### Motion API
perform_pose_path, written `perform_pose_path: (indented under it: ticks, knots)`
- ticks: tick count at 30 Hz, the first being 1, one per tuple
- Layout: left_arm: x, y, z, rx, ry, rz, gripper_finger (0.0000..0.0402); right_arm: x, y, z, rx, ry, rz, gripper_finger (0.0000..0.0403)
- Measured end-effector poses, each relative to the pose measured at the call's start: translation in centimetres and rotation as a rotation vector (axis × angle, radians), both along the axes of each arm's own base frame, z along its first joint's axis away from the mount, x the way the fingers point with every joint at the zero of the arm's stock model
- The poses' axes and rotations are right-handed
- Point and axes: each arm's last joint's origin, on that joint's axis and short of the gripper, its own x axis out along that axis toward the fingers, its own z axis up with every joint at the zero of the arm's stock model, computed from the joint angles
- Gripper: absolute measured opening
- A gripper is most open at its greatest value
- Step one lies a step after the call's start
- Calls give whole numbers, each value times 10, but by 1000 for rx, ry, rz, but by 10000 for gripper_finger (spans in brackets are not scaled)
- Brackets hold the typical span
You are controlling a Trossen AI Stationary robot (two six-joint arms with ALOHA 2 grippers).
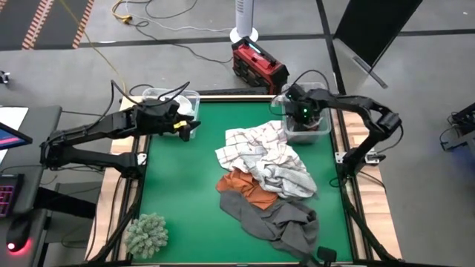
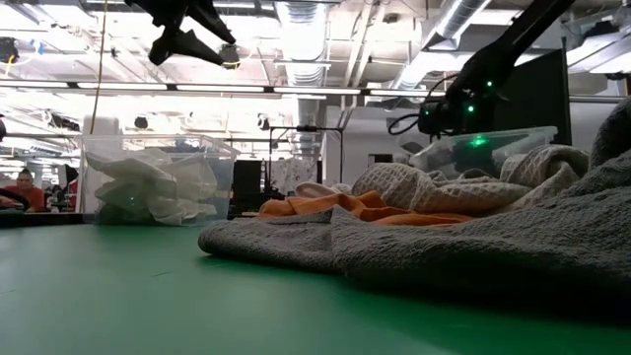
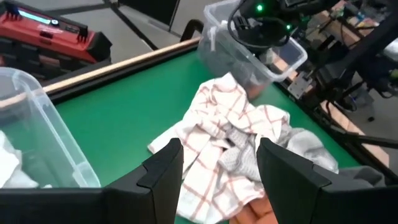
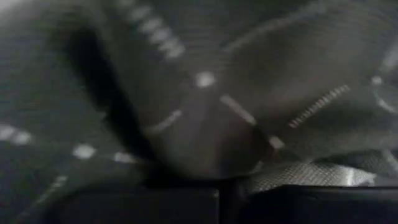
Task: Sort towels by color in basket
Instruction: Put the gray patterned towel into the right transparent bin
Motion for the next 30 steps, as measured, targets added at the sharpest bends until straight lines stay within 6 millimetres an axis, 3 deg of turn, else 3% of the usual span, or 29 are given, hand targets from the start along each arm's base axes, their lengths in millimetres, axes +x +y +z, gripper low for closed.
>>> perform_pose_path:
  ticks: [6, 10, 13, 16, 25, 30]
  knots:
    - [0, -3, -1, -4, 6, -13, 194, -6, 5, 18, 6, -100, -40, 26]
    - [1, -3, -1, -4, 6, -13, 194, -19, 12, 27, 152, -167, -61, 26]
    - [1, -3, -1, -6, 5, -11, 194, -30, 22, 29, 273, -110, -86, 26]
    - [0, -3, -1, -7, 4, -10, 194, -38, 25, 26, 310, -58, -103, 26]
    - [0, -3, -3, -18, 25, -14, 194, -42, 31, 1, 207, -38, -154, 28]
    - [-1, -3, -3, -22, 30, -14, 194, -40, 32, -4, 174, -48, -130, 58]
